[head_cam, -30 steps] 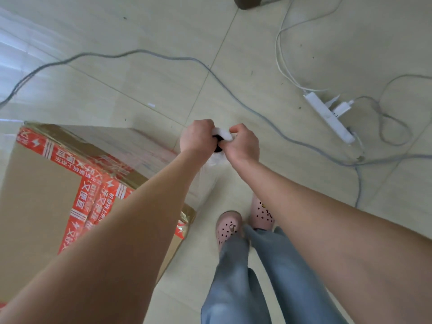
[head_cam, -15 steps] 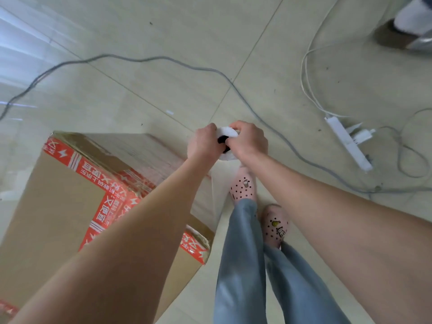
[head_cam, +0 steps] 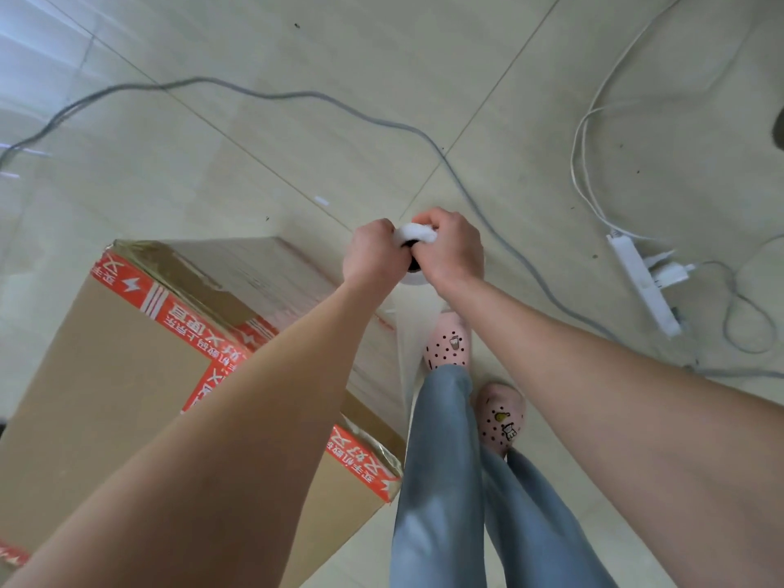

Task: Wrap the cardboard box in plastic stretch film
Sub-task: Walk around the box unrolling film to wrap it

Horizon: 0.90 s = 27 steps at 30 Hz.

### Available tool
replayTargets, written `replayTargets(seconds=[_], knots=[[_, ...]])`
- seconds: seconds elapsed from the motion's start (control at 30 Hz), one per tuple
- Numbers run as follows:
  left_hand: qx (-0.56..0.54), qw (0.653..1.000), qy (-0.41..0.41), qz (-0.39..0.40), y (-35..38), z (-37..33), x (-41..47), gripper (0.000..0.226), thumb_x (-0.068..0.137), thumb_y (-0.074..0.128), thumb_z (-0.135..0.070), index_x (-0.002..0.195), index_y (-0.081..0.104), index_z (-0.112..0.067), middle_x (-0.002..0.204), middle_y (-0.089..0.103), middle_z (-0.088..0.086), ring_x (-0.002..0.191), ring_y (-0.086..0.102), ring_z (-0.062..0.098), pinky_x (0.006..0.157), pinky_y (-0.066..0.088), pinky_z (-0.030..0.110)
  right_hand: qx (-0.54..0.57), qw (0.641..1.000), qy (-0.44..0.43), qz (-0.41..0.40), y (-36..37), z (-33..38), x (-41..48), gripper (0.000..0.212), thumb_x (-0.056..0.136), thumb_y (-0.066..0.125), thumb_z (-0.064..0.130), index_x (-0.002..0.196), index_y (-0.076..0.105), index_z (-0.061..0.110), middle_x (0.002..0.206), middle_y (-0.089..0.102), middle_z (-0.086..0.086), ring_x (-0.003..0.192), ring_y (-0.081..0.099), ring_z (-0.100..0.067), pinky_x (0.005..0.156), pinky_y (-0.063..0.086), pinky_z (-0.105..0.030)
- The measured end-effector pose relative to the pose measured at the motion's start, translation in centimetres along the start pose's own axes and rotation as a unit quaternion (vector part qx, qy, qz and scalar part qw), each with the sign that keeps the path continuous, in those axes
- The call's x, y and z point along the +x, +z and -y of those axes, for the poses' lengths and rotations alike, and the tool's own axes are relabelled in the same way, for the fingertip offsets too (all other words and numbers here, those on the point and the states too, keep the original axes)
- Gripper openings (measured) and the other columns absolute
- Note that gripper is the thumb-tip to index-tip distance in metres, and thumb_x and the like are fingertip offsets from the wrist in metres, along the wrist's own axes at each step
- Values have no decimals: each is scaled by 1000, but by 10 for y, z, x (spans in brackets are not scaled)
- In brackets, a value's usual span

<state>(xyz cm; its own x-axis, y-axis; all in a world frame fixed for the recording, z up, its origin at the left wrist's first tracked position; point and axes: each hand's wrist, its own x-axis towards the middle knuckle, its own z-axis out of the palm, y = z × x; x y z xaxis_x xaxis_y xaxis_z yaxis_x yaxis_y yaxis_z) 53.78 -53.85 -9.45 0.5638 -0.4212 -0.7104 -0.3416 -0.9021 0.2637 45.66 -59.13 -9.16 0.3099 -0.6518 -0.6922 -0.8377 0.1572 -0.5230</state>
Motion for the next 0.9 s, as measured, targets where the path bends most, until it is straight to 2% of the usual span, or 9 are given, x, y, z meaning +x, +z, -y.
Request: replayTargets(seconds=[0.07, 0.13, 0.23, 0.33, 0.4, 0.47, 0.6, 0.77, 0.9], knots=[[-48, 998, -49, -13, -7, 7, 5, 14, 80, 54, -23, 80, 54, -8, 80, 67, 10, 70, 68, 30, 67, 58, 41, 4, 999, 42, 1, 5, 11, 3, 34, 75, 59, 19, 108, 54, 26, 109, 54, 1, 80, 50, -20, 58, 32, -25], [-104, 989, -107, -13, -13, 16, 9, 21, 83, 56, -30, 80, 54, -9, 75, 68, 7, 60, 70, 25, 64, 60, 40, 26, 996, 88, 13, 11, 20, 3, 32, 74, 62, 27, 103, 47, 28, 106, 52, 0, 77, 49, -21, 59, 32, -25], [-125, 980, -150, 32, -27, 26, 14, 27, 86, 58, -30, 91, 59, -4, 71, 67, 8, 47, 65, 18, 54, 58, 31, 37, 996, 79, 27, 16, 34, 6, 25, 73, 63, 20, 97, 56, 25, 94, 55, 3, 76, 51, -20, 64, 38, -25], [-23, 996, -73, 43, -41, 25, 23, 23, 83, 58, -21, 95, 58, -1, 82, 67, 13, 67, 65, 27, 59, 54, 34, 24, 997, 69, 29, 16, 44, 14, 30, 71, 63, 15, 100, 65, 21, 95, 65, 2, 79, 54, -21, 72, 47, -28], [55, 998, -1, 33, -48, 18, 31, 18, 80, 58, -15, 95, 54, -7, 90, 63, 13, 79, 60, 30, 58, 43, 34, 15, 997, 66, 41, 16, 49, 18, 33, 71, 64, 15, 102, 67, 26, 98, 68, 3, 78, 53, -19, 70, 44, -24], [105, 993, 45, 36, -51, 11, 37, 19, 79, 56, -11, 99, 55, -11, 92, 61, 11, 83, 58, 31, 59, 38, 32, 7, 996, 65, 56, 16, 51, 22, 33, 73, 63, 18, 102, 67, 33, 93, 67, 5, 77, 54, -18, 68, 40, -22], [132, 989, 54, 27, -54, 8, 48, 16, 77, 54, -8, 93, 55, -10, 88, 59, 11, 75, 53, 29, 57, 37, 32, -42, 995, 40, 80, 13, 60, 32, 29, 74, 61, 22, 97, 68, 38, 75, 59, 8, 77, 57, -20, 63, 37, -22], [76, 997, 3, 12, -60, 12, 55, 7, 79, 54, -16, 83, 49, -16, 81, 53, 4, 73, 49, 26, 56, 33, 27, -81, 994, 30, 72, 12, 76, 42, 39, 75, 62, 23, 112, 65, 37, 108, 68, 7, 97, 62, -19, 69, 37, -22], [20, 995, -92, -18, -67, 16, 57, 10, 79, 55, -25, 84, 53, -17, 79, 55, 1, 74, 52, 25, 61, 36, 27, -78, 994, 0, 72, 12, 87, 51, 36, 73, 62, 21, 106, 64, 32, 108, 65, 3, 90, 59, -19, 69, 36, -23]])
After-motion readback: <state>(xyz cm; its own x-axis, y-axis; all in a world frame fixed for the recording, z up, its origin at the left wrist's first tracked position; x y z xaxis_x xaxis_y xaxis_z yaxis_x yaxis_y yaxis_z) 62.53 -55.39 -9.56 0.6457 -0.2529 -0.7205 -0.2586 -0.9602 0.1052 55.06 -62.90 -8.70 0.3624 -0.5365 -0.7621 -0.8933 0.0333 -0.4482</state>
